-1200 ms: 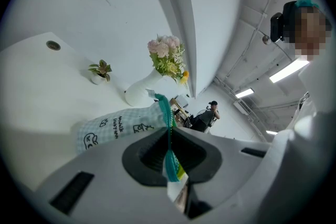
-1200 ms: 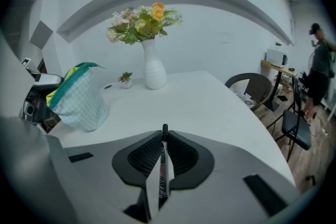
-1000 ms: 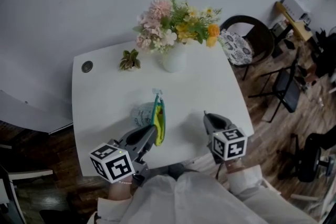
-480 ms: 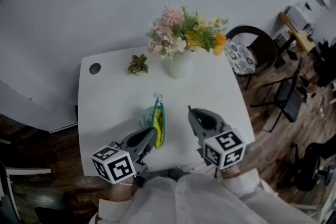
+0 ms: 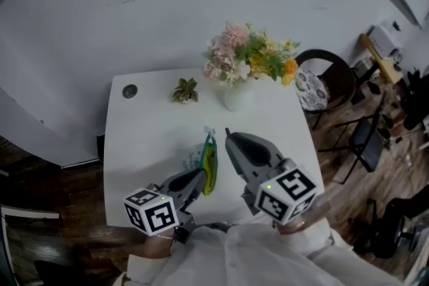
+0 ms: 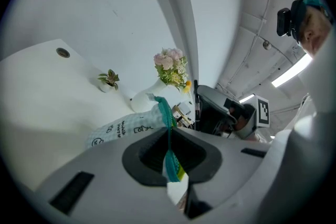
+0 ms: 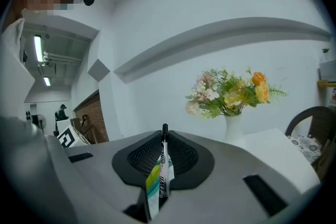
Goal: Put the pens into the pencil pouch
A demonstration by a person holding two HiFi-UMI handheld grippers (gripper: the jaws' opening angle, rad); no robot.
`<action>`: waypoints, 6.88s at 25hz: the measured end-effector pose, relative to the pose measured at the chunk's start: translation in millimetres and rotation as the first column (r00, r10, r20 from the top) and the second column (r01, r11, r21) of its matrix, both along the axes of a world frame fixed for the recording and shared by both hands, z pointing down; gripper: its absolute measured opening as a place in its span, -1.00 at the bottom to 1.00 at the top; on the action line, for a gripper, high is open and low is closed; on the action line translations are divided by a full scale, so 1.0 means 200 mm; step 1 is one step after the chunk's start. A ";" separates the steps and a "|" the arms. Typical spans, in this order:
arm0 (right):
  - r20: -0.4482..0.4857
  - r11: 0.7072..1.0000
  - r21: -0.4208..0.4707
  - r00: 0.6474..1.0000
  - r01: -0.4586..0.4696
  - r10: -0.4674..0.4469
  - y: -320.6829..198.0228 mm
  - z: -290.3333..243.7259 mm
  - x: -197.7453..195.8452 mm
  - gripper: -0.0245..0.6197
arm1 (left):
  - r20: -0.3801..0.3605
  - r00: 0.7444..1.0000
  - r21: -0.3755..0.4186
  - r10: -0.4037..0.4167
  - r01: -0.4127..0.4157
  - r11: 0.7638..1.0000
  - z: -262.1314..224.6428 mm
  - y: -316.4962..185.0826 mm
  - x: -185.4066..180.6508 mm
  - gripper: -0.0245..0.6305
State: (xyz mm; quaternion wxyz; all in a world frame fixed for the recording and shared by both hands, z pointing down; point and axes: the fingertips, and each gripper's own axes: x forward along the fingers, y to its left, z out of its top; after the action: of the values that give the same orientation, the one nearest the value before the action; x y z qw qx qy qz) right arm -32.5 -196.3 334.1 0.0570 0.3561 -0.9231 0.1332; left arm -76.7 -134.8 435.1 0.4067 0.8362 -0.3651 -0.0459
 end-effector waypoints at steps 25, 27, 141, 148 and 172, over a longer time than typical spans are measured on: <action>0.221 0.981 0.164 0.965 0.105 -0.140 0.00 -0.18 -0.33 -0.80 | 0.024 0.999 0.018 0.031 -0.031 0.999 -0.01 -0.02 -0.04 -0.85; 0.215 0.983 0.154 0.968 0.102 -0.134 0.00 -0.15 -0.34 -0.80 | 0.029 0.999 0.021 0.036 -0.037 0.999 -0.01 -0.02 -0.05 -0.85; -0.061 0.941 -0.314 0.992 -0.126 0.112 0.31 0.65 0.44 -0.88 | 0.633 0.736 -0.106 0.241 -0.225 0.968 0.54 0.03 0.29 -0.54; -0.054 0.952 -0.288 0.995 -0.099 0.087 0.29 0.58 0.42 -0.88 | 0.602 0.781 -0.025 0.163 -0.186 0.982 0.37 -0.03 0.25 -0.54; -0.007 0.985 -0.171 0.999 -0.037 0.036 0.18 0.29 0.28 -0.88 | 0.490 0.872 0.159 0.012 -0.103 0.982 -0.06 -0.09 0.15 -0.88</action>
State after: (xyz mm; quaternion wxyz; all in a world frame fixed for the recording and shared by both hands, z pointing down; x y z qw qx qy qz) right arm 23.4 -160.0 391.3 0.0868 0.3669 -0.9015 0.2123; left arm -46.9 -152.6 423.9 0.2257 0.8646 -0.4248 0.1454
